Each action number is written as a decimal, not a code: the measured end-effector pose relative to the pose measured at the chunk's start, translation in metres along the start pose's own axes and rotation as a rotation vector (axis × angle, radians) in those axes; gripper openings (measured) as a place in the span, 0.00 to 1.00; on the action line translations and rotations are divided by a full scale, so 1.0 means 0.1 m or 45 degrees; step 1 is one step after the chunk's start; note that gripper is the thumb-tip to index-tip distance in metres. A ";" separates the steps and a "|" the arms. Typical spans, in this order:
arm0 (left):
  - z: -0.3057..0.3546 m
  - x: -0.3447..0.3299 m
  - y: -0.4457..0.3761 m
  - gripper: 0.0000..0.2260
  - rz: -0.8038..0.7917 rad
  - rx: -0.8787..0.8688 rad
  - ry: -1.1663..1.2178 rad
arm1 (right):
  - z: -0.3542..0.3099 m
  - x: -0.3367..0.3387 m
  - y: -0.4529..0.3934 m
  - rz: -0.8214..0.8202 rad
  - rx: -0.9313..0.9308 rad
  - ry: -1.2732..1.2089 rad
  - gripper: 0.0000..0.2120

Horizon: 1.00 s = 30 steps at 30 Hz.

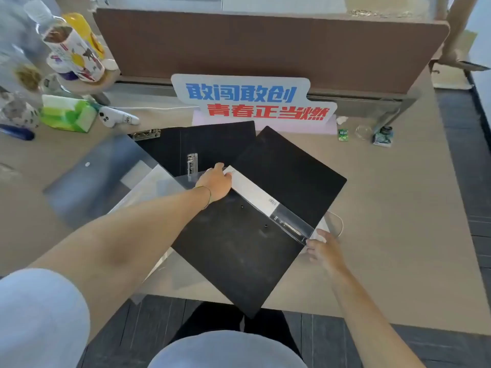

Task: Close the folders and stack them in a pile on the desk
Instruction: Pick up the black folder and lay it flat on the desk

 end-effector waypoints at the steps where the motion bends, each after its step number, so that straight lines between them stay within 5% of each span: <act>1: 0.02 0.02 0.01 0.23 -0.008 -0.014 0.005 | 0.00 0.00 0.01 -0.017 0.004 -0.086 0.20; 5: 0.08 0.10 0.11 0.21 0.011 -0.021 0.091 | -0.06 0.03 0.19 -0.006 0.007 -0.143 0.20; 11: 0.19 0.44 0.21 0.21 0.044 -0.107 0.264 | -0.33 0.08 0.61 0.044 0.226 0.250 0.28; 14: 0.29 0.60 0.32 0.23 0.068 -0.283 0.124 | -0.46 0.12 0.79 0.150 0.422 0.481 0.22; 18: 0.43 0.76 0.44 0.32 0.098 -0.446 -0.172 | -0.67 0.13 0.96 0.394 0.600 0.764 0.27; 21: 0.52 0.90 0.52 0.27 0.215 -0.500 -0.263 | -0.82 0.18 1.01 0.611 0.700 0.976 0.24; 25: 0.53 1.07 0.58 0.22 0.372 -0.574 -0.294 | -1.04 0.14 1.14 0.843 1.044 1.178 0.11; 30: 0.46 1.21 0.68 0.26 0.502 -0.574 -0.096 | -1.27 -0.14 1.39 0.762 1.595 1.238 0.13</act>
Point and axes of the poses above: each hand's wrist, its own y-axis away from the middle knuckle, its own x-axis out of the back of the hand, z = x × y, the point moved 2 cm from there along -y, towards the middle knuckle, and after that the axes turned 6 degrees about -z, right-handed, at the moved point
